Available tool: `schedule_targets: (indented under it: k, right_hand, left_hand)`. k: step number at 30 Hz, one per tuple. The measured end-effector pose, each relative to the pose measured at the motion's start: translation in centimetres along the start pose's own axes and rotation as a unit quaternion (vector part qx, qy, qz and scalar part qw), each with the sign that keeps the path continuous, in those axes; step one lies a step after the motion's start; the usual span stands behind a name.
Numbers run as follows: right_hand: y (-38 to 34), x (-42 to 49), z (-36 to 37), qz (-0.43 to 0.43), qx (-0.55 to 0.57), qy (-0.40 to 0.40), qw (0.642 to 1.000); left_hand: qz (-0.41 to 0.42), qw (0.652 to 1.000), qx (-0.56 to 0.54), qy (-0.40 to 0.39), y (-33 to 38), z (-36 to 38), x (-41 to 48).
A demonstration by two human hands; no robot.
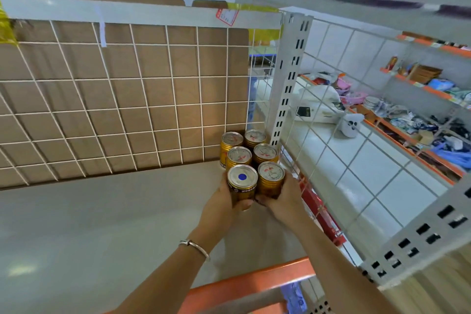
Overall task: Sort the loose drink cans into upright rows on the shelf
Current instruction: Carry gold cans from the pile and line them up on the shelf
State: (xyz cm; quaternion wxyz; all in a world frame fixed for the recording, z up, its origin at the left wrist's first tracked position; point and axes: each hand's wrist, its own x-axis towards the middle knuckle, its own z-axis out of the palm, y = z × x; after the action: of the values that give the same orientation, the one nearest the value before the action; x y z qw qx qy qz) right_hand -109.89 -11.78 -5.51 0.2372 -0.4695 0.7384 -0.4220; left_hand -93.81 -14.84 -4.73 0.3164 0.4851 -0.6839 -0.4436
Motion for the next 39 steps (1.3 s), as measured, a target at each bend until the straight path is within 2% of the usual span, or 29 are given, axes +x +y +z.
schedule_targets:
  k: [8,12,14,15,17,20,22,24,26,28,30,31,33,34,35,37,39]
  right_hand:
    - [0.7,0.0,0.1,-0.023,-0.026,0.027,0.999]
    - [-0.5,-2.6,-0.6,-0.034,-0.031,0.034,0.998]
    - [-0.9,-4.3,-1.0,-0.049,0.000,0.072,0.996]
    - [-1.2,-5.4,-1.1,-0.062,0.028,0.066,0.995]
    - [-2.3,-7.2,-1.1,-0.073,0.081,0.005,0.994]
    - [-3.5,-8.3,-0.5,-0.061,0.120,-0.074,0.988]
    - [-4.1,-8.0,-0.1,-0.049,0.141,-0.089,0.985]
    - [-4.7,-7.3,-0.6,-0.043,0.113,-0.075,0.990]
    - [-5.1,-6.3,-1.4,-0.043,0.074,-0.074,0.994]
    - [-5.7,-5.2,-2.3,-0.068,0.051,-0.095,0.992]
    - [-6.3,-3.9,-3.1,-0.111,-0.024,-0.114,0.987]
    - [-6.8,-3.4,-3.4,-0.141,-0.083,-0.126,0.979]
    - [-7.9,-2.8,-3.8,-0.201,-0.180,-0.162,0.949]
    - [-8.4,-2.7,-3.9,-0.220,-0.206,-0.190,0.935]
    - [-9.0,-2.8,-3.8,-0.231,-0.225,-0.222,0.920]
    - [-9.5,-3.1,-3.0,-0.252,-0.263,-0.263,0.893]
    - [-9.0,-3.4,-2.1,-0.267,-0.282,-0.255,0.886]
  left_hand:
    - [-0.061,0.996,0.062,0.017,1.4,-0.4,-0.3]
    - [-0.085,0.996,-0.029,0.013,1.5,-0.7,-1.1]
    - [-0.116,0.988,-0.098,0.018,1.4,-0.7,-1.9]
    - [-0.134,0.980,-0.145,0.021,1.5,-0.6,-2.3]
    - [-0.169,0.945,-0.279,0.024,1.9,-0.2,-3.2]
    - [-0.186,0.852,-0.488,-0.027,2.6,0.5,-4.2]
    - [-0.174,0.815,-0.549,-0.067,3.1,1.1,-4.9]
    - [-0.208,0.804,-0.554,-0.064,3.5,1.7,-5.3]
    - [-0.260,0.808,-0.526,-0.042,3.9,2.0,-5.6]
    - [-0.297,0.828,-0.472,-0.064,4.0,1.2,-6.0]
    - [-0.296,0.878,-0.364,-0.098,4.2,-0.4,-6.5]
    - [-0.265,0.917,-0.282,-0.096,4.1,-1.3,-6.7]
    - [-0.154,0.984,-0.081,-0.024,3.8,-3.1,-6.5]
    - [-0.094,0.995,0.035,0.026,3.6,-3.9,-6.2]
    - [-0.045,0.990,0.125,0.054,3.2,-4.5,-5.8]
    - [0.024,0.980,0.194,0.025,3.0,-4.9,-5.0]
    - [0.055,0.990,0.123,-0.038,2.8,-4.1,-4.7]
